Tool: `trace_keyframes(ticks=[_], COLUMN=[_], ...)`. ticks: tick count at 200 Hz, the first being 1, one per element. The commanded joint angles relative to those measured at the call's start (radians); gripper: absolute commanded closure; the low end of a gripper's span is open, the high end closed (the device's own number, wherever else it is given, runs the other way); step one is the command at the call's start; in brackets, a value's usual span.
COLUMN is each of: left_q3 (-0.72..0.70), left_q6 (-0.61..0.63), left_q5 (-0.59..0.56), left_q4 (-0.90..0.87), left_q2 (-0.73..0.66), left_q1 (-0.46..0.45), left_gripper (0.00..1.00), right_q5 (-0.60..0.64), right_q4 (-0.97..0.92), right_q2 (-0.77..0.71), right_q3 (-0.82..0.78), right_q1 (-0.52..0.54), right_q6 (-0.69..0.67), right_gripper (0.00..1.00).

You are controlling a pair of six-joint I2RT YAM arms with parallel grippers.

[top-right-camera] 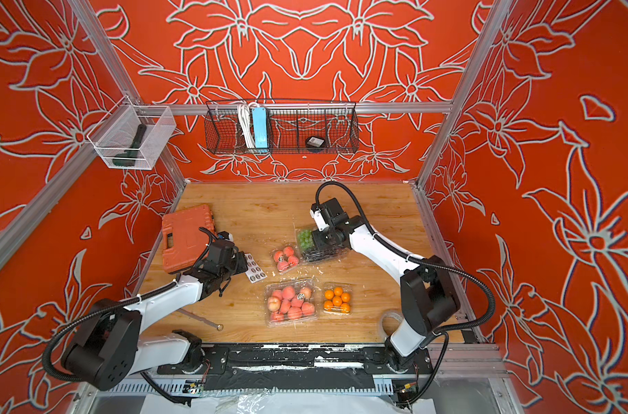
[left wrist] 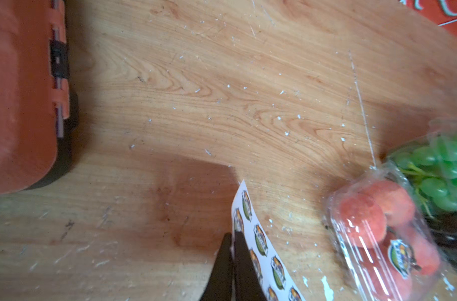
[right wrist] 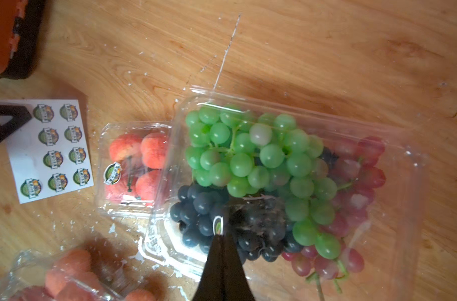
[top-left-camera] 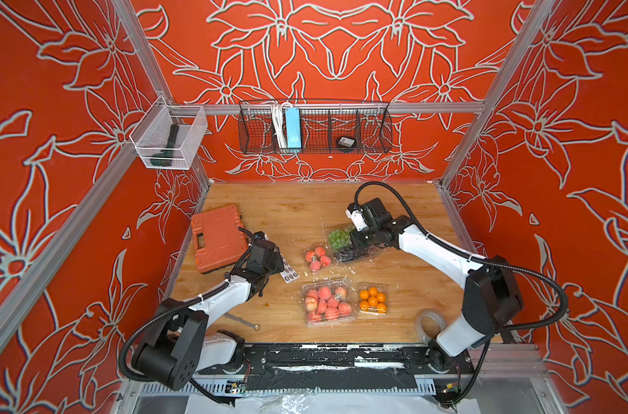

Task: Label fruit boxes
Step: Place the label sticker at the center of the board.

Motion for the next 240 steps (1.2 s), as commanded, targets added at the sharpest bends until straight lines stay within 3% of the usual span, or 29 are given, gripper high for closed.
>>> trace_keyframes(ticks=[1,14,74,104,132,158,240], left_q3=[-0.007,-0.011,-0.022,-0.04,-0.063,-0.077,-0.109], left_q6=[-0.015,-0.022,-0.012,-0.006,-0.001,0.004,0.019], left_q5=[-0.034,-0.064,-0.07,-0.055,-0.044,-0.006,0.082], left_q4=[-0.031,-0.039,-0.024,-0.013,0.005,0.027,0.093], left_q2=[-0.007,-0.028,-0.066,-0.111,-0.167,-0.201,-0.241], left_q1=[0.004,0.004,0.008,0.009,0.009,0.009,0.009], left_gripper=[0.9,0.86,0.36,0.34,0.33,0.31,0.31], right_q5=[0.035,0.067,0.138,0.187,0.203,0.261,0.369], right_q4=[-0.064,-0.078,-0.113,-0.134,-0.143,-0.154,-0.161], right_q2=[0.026,0.049,0.176,0.201,0.224,0.231,0.26], right_q3=[0.049,0.067,0.142,0.155,0.163,0.166,0.185], right_q1=[-0.019,-0.019,-0.019,-0.018,-0.006,0.011,0.02], right_q6=[0.004,0.003,-0.005,-0.007,-0.01,-0.013,0.011], right_gripper=[1.0,1.0,1.0,1.0,0.84,0.77,0.82])
